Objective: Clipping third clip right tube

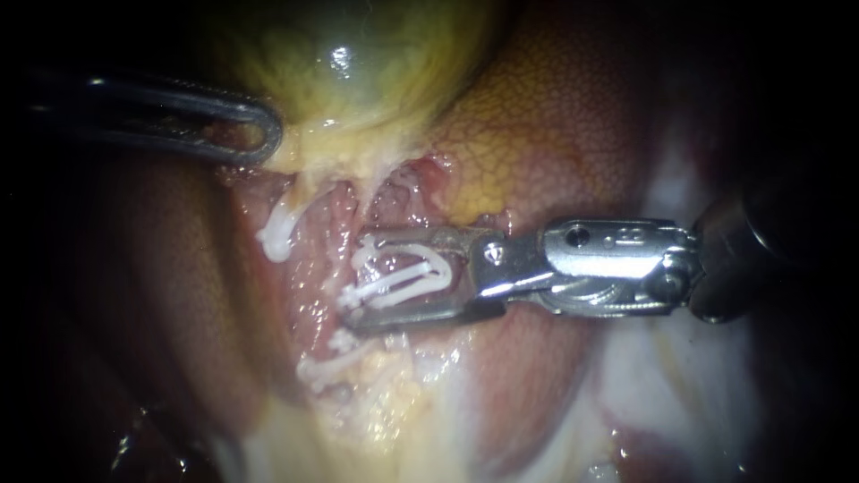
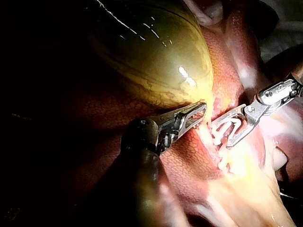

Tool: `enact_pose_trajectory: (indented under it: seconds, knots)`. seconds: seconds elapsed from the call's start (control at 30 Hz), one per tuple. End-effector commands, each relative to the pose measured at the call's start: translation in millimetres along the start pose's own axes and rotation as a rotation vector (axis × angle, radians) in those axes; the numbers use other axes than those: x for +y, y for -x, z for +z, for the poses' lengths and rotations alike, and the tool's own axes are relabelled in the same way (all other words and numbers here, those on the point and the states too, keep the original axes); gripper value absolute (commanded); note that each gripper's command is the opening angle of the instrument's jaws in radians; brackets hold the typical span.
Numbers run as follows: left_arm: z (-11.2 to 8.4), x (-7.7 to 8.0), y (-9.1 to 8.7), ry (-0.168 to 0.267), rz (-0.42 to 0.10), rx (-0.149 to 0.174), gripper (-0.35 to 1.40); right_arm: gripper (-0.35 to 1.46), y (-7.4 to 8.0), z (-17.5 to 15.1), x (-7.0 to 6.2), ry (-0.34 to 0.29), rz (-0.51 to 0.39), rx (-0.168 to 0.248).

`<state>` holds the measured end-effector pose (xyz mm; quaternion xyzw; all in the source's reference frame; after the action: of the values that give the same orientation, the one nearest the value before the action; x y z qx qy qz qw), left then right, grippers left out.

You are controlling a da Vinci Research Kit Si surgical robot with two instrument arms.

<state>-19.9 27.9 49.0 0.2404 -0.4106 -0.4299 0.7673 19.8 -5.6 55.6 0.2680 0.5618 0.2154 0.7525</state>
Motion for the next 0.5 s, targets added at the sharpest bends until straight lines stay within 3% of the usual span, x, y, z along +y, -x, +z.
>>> enact_pose_trajectory:
  seconds: [0.03,0.5]
  knots:
    - [-0.1,0.0,0.0,0.000,0.000,0.000,-0.35,0.45,0.0,0.0,0.0,0.000,0.000,0.000]
    - [-0.1,0.1,0.0,-0.001,0.000,0.000,-0.35,0.45,-1.1,-1.1,-1.2,-0.011,0.005,0.000]
